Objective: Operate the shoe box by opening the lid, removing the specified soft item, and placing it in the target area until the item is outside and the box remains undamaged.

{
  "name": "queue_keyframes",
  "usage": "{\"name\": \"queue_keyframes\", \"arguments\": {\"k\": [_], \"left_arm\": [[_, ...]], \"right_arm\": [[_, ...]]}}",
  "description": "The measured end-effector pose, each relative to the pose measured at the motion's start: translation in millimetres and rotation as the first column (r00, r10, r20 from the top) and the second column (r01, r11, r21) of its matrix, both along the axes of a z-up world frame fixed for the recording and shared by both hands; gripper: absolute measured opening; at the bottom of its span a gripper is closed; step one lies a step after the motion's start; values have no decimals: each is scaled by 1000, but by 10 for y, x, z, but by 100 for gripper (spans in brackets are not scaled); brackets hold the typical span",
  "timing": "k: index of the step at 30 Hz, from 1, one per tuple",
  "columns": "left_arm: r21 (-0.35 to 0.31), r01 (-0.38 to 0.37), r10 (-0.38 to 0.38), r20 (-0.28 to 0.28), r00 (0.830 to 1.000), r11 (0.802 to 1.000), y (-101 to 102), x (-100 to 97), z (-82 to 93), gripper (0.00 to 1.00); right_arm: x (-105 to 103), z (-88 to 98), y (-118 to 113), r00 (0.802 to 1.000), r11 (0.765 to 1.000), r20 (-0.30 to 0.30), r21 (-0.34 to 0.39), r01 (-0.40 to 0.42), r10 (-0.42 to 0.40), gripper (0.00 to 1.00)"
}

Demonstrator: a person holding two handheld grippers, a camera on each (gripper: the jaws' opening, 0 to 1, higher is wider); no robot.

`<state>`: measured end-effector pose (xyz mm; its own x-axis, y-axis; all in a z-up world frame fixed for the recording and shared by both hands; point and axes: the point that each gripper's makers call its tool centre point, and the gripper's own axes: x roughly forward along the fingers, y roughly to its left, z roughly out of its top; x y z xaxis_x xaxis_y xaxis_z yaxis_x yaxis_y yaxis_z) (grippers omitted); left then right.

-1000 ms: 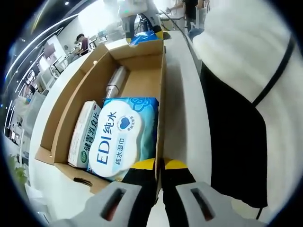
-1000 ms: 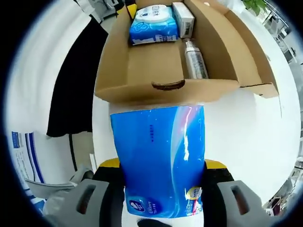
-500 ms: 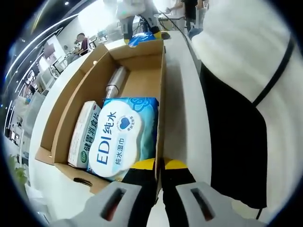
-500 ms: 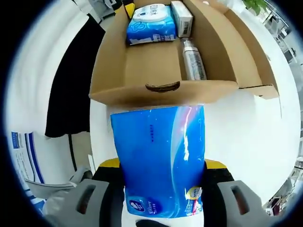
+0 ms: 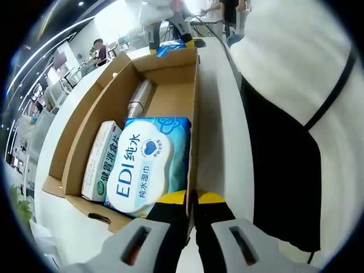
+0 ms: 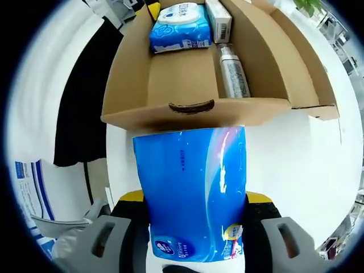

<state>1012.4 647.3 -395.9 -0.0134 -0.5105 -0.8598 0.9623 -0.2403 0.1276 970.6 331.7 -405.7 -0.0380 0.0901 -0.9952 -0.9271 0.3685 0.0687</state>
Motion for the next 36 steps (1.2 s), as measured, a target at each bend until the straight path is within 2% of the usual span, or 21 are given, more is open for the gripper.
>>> {"name": "queue_keyframes", "arguments": {"k": [5,8,11,23,26,29,36], "left_arm": [[-1,0,0,0,1000,1000,-2,-1,2,3],[0,0,0,-2,1000,1000,-4,-1,5,3],[-1,0,0,-1,1000,1000,-4,-1,6,3],[0,0,0,-4,1000,1000,-8,-3,13,3],[0,-1,1,-4,1000,1000,-7,-1,10,3],[1,-2,2,-4,1000,1000,-5,1,8,3],[0,-3,3,-4,1000,1000,-3,4,5,3]], "right_arm": [[-15,-42,17,1000,1000,-5,10,15,-15,64],[-65,-109,-44,1000,999,-28,-31,-13,12,64],[-67,-64,13,1000,1000,-25,6,18,-18,64],[-22,-94,24,999,999,-23,16,35,-35,65],[-2,-98,26,1000,1000,-10,-6,-8,8,65],[2,-114,11,999,999,-31,15,34,-34,65],[-9,-145,12,999,1000,-38,7,23,-23,65]]}}
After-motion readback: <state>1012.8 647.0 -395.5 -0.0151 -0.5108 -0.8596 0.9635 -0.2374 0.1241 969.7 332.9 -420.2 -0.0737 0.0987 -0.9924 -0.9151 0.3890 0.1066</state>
